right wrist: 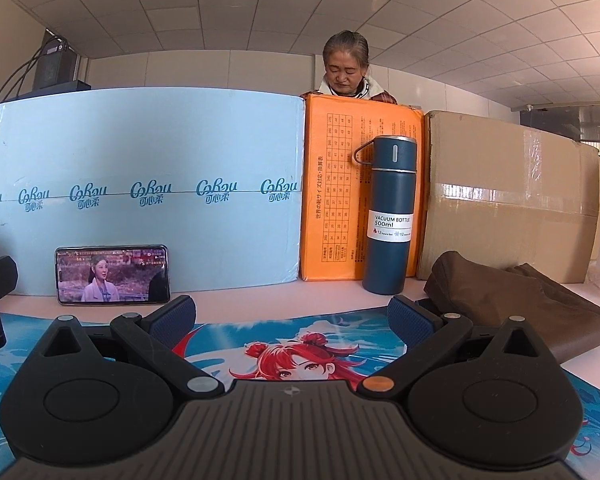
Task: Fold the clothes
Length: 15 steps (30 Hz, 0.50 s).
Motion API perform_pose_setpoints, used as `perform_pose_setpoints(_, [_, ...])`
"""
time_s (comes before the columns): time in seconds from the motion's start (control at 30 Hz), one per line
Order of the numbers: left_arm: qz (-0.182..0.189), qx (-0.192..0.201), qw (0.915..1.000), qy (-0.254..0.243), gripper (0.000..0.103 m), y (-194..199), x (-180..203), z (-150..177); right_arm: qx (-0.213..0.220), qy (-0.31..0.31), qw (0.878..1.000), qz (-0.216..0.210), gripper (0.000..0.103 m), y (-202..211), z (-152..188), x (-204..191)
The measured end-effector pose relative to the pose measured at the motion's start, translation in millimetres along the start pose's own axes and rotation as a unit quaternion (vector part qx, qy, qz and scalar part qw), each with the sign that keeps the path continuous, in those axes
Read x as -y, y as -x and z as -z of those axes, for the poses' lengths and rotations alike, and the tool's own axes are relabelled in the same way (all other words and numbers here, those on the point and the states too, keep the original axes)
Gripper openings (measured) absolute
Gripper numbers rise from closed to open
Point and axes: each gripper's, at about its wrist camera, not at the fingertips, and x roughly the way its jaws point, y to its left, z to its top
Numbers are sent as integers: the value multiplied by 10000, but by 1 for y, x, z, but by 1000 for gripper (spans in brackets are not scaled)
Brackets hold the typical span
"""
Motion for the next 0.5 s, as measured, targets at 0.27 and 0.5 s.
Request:
perform_pose_setpoints(0.27, [-21, 15, 10000, 79, 103, 9, 1, -2, 216, -4, 9998, 57, 103, 8, 1, -2])
perform_pose_setpoints(0.5, [-10, 161, 9998, 146, 103, 5, -1, -1, 510, 115, 9986, 38, 103, 19, 1, -8])
